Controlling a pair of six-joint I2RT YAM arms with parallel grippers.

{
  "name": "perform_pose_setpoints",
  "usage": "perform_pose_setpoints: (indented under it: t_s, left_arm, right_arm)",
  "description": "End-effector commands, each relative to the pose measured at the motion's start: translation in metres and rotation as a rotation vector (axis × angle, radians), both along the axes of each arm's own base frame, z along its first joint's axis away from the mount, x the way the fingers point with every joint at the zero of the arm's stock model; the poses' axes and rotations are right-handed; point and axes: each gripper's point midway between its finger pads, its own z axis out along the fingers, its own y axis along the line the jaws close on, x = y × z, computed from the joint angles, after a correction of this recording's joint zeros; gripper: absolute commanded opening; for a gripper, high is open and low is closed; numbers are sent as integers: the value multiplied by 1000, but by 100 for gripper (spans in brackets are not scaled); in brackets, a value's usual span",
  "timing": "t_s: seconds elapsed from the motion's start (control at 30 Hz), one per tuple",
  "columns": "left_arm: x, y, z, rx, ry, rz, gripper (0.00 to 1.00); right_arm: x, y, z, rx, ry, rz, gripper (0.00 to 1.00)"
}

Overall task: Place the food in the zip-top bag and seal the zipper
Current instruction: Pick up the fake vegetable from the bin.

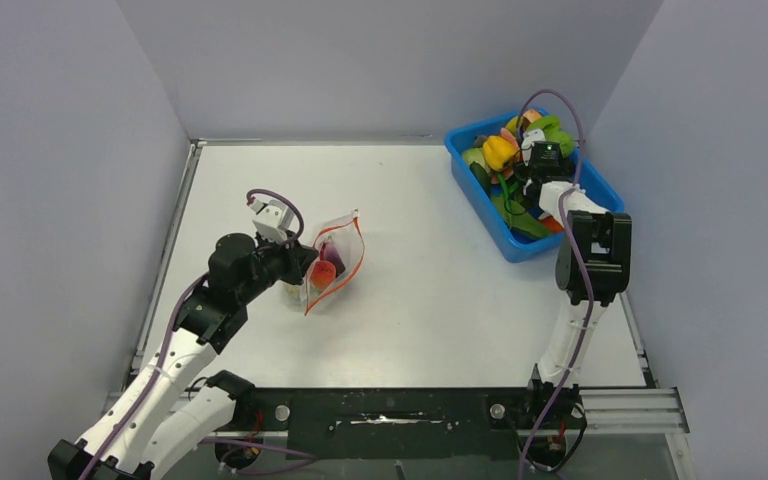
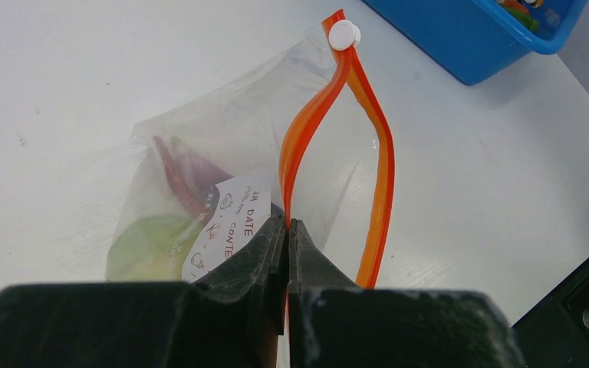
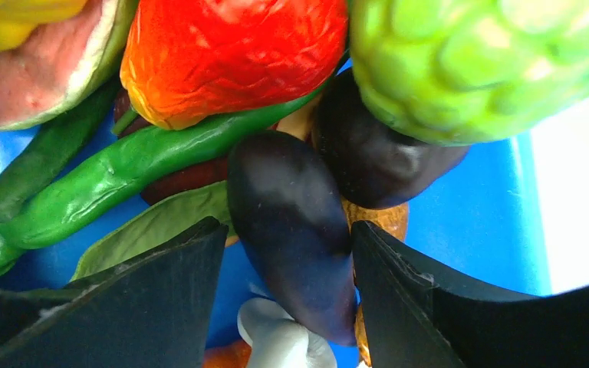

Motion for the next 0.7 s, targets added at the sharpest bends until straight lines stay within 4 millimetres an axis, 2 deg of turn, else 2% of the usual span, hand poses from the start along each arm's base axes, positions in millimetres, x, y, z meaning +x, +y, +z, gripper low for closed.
perform_pose_setpoints:
  t_s: [0.0, 0.23, 0.43, 0.67]
  left_arm:
    - [4, 2, 18, -21, -73, 9, 0]
    - [5, 0, 14, -17, -60, 0, 0]
    - [5, -2, 13, -21, -58, -7, 0]
    - [4, -2, 12, -19, -55, -11, 0]
  right_arm:
    - [14, -4, 23, 14, -64, -1, 60]
    - [14, -1, 29, 23, -79, 3, 43]
    - [4, 5, 39, 20, -95, -12, 39]
    - [-17, 22, 72, 70, -184, -31, 36]
